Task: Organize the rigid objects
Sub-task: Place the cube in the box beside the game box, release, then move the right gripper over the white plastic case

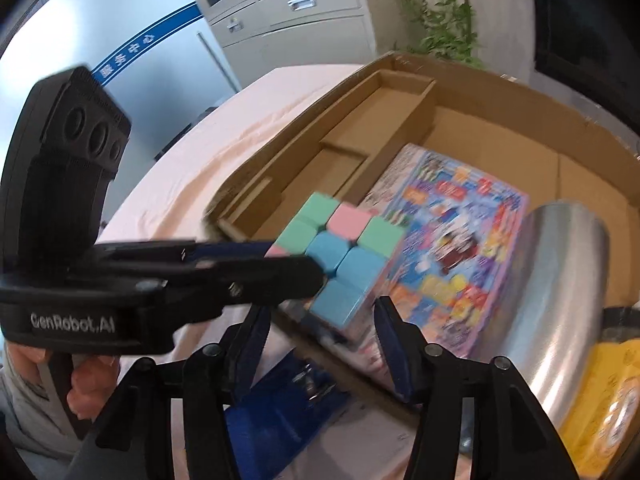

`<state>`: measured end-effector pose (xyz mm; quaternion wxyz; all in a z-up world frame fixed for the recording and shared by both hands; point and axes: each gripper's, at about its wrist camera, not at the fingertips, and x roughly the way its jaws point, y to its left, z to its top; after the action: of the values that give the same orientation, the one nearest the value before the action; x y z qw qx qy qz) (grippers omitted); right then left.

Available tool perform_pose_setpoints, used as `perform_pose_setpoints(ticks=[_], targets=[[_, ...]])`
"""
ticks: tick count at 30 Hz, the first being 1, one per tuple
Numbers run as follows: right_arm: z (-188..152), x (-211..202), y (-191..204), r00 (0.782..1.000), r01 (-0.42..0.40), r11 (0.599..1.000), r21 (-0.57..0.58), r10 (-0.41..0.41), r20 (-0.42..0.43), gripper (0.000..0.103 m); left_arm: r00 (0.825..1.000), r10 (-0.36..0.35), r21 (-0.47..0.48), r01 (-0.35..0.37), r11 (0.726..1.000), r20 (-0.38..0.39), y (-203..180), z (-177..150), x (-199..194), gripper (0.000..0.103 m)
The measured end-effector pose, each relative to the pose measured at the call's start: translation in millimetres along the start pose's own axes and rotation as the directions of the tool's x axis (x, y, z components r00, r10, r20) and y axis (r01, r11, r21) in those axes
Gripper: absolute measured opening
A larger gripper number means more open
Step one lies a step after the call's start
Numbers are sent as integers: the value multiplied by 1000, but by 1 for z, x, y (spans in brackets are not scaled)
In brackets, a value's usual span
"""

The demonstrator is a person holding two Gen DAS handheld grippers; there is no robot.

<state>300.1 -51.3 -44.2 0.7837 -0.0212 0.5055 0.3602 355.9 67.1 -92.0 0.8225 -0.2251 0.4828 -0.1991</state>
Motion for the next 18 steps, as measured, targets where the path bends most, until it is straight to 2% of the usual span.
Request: perform_pose_setpoints(ticks=[4,5,6,7,8,9,10,11,12,14,16,17,18], targets=[[-12,1,4,999,-26,999,23,25,20,62,1000,27,33,-28,999,7,-4,-7,-7,39],[-15,-3,3,999,-38,998,49,36,41,61,998,54,47,-56,997,31,-6,-9,-11,39],[-18,-8,2,998,-24,997,71,20,58,65,992,99,68,-104,992,83,-9,-14,-20,42],[-23,-17,2,996,22,995,95,-30,82,72,971,167,93,-185,978,168,-15,-21,-33,44],[-31,-31,4,986,93,988,120,-108,125,81,951,205,106,-234,966,231,-20,-28,-44,56],[-42,-47,7,970,135,980,145,-161,184,99,928,227,112,-270,956,296,-24,-37,-56,69],[-52,-59,9,955,153,975,163,-188,229,103,897,238,108,-297,949,372,-28,-50,-71,96],[-68,-69,11,944,174,969,174,-215,251,103,879,246,103,-312,945,408,-30,-58,-78,102],[-82,-72,11,940,204,962,182,-244,240,103,870,246,110,-321,941,428,-32,-67,-85,102],[-111,-70,8,937,253,943,217,-295,187,103,900,235,148,-306,940,368,-32,-78,-84,102],[-133,-57,0,957,223,933,283,-264,115,101,923,220,153,-279,948,315,-30,-88,-80,102],[-140,-51,-3,964,213,928,307,-250,86,98,930,213,152,-267,952,298,-29,-93,-78,102],[-143,-45,-4,967,215,922,321,-248,65,88,937,208,148,-256,955,280,-30,-98,-76,102]])
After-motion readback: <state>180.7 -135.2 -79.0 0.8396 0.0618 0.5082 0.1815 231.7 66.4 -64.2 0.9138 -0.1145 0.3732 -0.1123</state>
